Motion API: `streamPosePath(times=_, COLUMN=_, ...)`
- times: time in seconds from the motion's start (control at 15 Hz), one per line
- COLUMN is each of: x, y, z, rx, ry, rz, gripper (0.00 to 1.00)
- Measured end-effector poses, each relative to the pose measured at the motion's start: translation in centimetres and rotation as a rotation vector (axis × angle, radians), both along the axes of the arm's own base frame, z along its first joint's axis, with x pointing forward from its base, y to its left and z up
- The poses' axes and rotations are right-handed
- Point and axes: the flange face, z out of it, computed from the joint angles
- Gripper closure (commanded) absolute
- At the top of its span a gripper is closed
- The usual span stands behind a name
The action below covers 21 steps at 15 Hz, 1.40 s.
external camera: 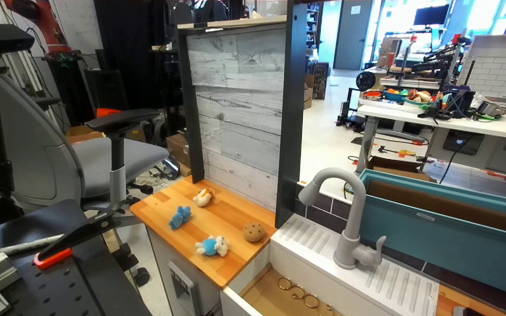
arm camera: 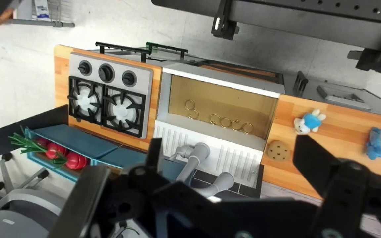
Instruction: Center the faucet
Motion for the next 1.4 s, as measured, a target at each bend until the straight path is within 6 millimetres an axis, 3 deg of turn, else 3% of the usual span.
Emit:
streamPosePath(times=0.33, x=2.6, y=-1.1, z=-7.4, rx=0.12, ry=-0.05, rz=-0.022, gripper=0.0)
streamPosePath(times=0.8, x=6.9, y=-4.4, z=-17.4, rx=0.237, ry=-0.099, rz=-0.131, gripper=0.0)
streamPosePath(times=1.4, x=14.1, y=-5.8, z=-26.0, rx=0.332, ry=-0.245, rz=-0.279, gripper=0.0)
